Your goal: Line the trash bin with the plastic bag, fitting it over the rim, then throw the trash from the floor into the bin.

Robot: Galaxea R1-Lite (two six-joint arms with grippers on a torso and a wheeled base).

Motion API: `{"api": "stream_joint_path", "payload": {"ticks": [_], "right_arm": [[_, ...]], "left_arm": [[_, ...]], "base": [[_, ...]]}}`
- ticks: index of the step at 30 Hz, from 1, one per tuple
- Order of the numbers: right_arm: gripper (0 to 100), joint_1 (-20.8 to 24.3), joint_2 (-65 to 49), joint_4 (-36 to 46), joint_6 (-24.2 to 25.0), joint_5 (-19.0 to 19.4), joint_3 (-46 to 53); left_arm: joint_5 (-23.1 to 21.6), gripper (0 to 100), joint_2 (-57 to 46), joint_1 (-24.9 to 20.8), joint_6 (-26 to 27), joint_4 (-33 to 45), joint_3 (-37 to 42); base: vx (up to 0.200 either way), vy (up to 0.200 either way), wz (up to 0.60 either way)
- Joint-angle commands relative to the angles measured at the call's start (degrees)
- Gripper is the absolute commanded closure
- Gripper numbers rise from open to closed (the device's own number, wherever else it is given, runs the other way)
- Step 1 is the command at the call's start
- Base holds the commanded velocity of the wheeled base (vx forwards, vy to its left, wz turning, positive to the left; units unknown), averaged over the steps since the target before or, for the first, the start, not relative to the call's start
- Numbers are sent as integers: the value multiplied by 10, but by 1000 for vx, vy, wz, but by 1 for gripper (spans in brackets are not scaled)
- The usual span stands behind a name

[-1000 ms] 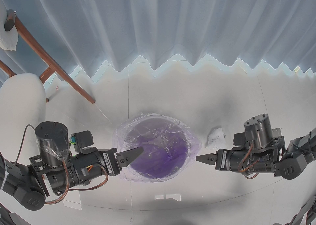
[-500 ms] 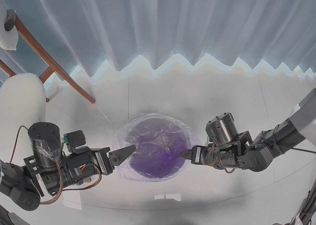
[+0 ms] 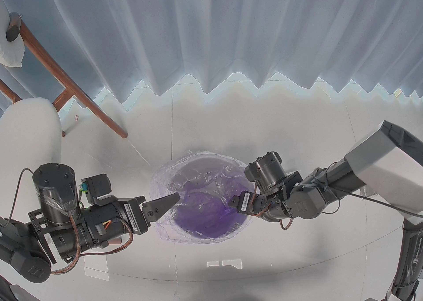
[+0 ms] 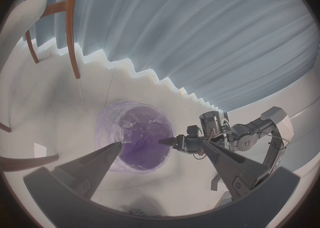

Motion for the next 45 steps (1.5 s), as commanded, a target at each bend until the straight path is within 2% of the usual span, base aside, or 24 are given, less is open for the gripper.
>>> {"api": "stream_joint_path", "payload": {"ticks": [1,8,13,17,19,21,24,26,30,40,45], "right_arm": [[100,1,44,5,7,-5,-28],[100,0,44,10,3,-12,-33],[100,-8,17,21,-44,-7,-34],[100,-24,1,32,-147,9,-26],[100,-34,-6,32,-205,32,-18],[100,-45,-18,27,-279,66,-8],[100,-56,-24,28,-348,120,-4],[100,-57,-21,27,-359,132,-7],[100,-58,-11,28,-408,181,-5],[100,-71,30,30,-474,185,-34],[100,-75,43,32,-489,181,-44]], "left_arm": [[0,0,-4,0,0,0,1],[0,0,-5,0,1,0,3],[0,0,-12,0,0,0,4],[0,0,-15,0,0,0,17],[0,0,-20,0,0,0,22],[0,0,-21,0,0,0,23],[0,0,-21,0,-2,-1,22],[0,0,-21,0,-2,-1,24],[-1,0,-22,0,0,0,25],[-4,0,-20,0,2,0,30],[-5,0,-17,0,3,-1,32]], "base": [[0,0,0],[0,0,0],[0,0,0],[0,0,0],[0,0,0],[0,0,0],[0,0,0],[0,0,0],[0,0,0],[0,0,0],[0,0,0]]}}
